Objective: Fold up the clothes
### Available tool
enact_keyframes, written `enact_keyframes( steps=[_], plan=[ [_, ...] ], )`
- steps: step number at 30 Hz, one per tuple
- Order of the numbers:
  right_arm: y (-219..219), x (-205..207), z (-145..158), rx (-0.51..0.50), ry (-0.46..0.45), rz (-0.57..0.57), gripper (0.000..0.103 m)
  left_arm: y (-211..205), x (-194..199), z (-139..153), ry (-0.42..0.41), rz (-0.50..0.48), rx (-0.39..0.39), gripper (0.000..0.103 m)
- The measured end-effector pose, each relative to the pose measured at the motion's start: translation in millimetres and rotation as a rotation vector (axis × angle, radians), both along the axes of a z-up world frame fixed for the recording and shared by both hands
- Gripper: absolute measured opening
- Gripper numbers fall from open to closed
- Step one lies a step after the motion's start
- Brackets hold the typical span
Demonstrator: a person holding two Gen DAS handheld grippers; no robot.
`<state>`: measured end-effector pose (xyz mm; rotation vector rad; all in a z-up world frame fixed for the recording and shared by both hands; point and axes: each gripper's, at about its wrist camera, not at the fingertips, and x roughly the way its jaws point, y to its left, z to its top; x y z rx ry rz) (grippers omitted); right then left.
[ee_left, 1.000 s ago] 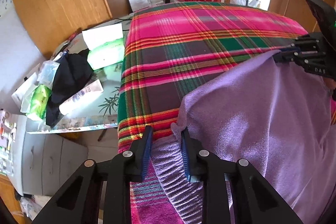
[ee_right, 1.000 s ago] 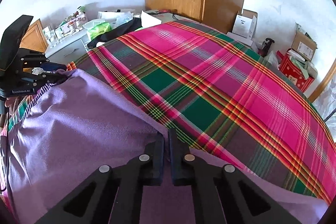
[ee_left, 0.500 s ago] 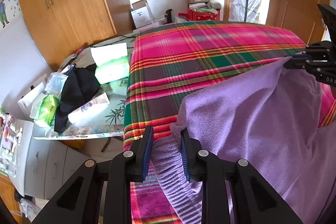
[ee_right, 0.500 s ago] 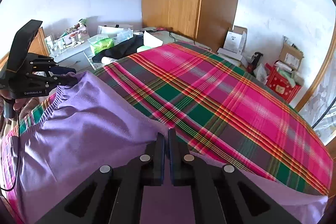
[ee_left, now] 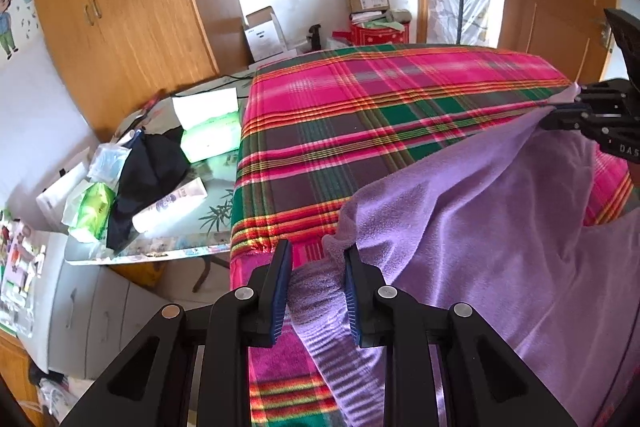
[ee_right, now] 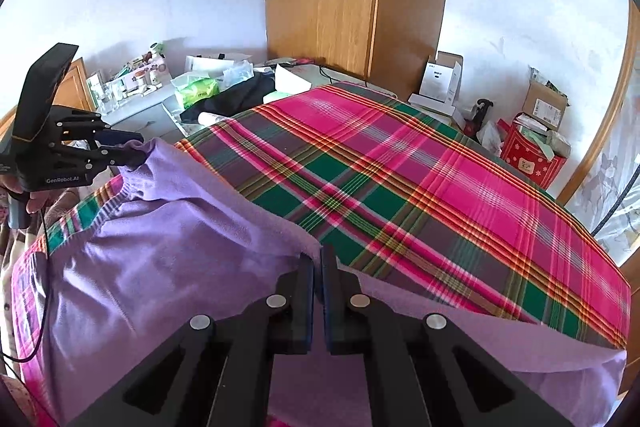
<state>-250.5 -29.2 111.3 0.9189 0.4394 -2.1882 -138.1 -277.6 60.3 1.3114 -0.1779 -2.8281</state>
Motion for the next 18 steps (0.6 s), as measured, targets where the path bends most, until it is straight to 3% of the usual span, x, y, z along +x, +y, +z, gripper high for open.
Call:
enact_keyframes(
  steps=[18],
  plan=[
    [23.2,73.4,24.4,-0.019,0.022,-0.029,0.003,16.9,48.7,21.6,0.027,0.002,-0.006,0.025]
  ],
)
